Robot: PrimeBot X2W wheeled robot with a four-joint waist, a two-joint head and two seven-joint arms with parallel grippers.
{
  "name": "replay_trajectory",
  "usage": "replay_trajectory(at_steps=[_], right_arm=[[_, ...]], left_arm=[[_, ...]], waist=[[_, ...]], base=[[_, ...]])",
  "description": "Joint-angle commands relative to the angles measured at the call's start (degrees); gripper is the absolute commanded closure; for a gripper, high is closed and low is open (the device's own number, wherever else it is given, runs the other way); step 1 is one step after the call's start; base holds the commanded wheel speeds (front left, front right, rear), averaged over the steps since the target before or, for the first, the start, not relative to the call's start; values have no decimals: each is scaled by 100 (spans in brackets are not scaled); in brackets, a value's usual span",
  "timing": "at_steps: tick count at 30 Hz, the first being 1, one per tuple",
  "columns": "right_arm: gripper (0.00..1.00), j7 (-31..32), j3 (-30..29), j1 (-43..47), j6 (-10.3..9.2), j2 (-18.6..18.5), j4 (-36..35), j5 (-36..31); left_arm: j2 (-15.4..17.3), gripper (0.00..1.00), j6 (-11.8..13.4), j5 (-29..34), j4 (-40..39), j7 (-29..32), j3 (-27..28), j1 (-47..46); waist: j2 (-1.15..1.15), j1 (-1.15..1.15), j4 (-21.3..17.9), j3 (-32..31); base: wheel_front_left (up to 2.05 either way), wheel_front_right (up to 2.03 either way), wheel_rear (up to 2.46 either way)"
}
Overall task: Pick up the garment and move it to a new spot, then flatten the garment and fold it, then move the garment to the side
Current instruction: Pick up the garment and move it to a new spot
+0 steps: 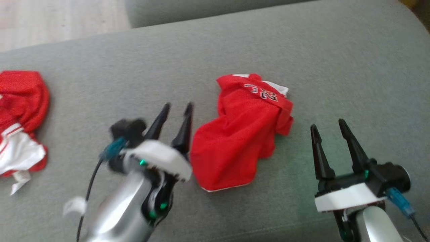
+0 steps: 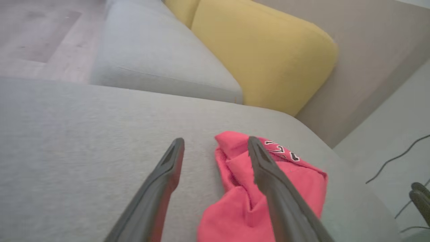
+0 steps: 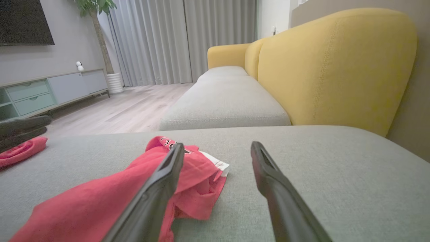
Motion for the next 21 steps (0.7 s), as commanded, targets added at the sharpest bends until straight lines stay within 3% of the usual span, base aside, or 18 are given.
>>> replay_trajectory(at_steps=[1,5,12,21], right_arm=[[0,-21,88,-49,-4,-5,-191,-47],[0,-21,18,54,-4,-4,-157,-85],[0,-21,-87,243,-4,-5,-11,-132],[0,-21,-312,383,-4,-11,253,-46]], left_arm=[[110,0,41,116,-274,-69,310,-44],[79,0,58,271,-645,-70,1023,737],[105,0,-43,1096,-932,-70,1959,1773],[-76,0,-382,2124,-1059,-71,2958,2519]], waist=[[0,0,141,-105],[0,0,291,-186],[0,0,539,-399],[0,0,832,-555]], base=[[0,0,0],[0,0,0],[0,0,0],[0,0,0]])
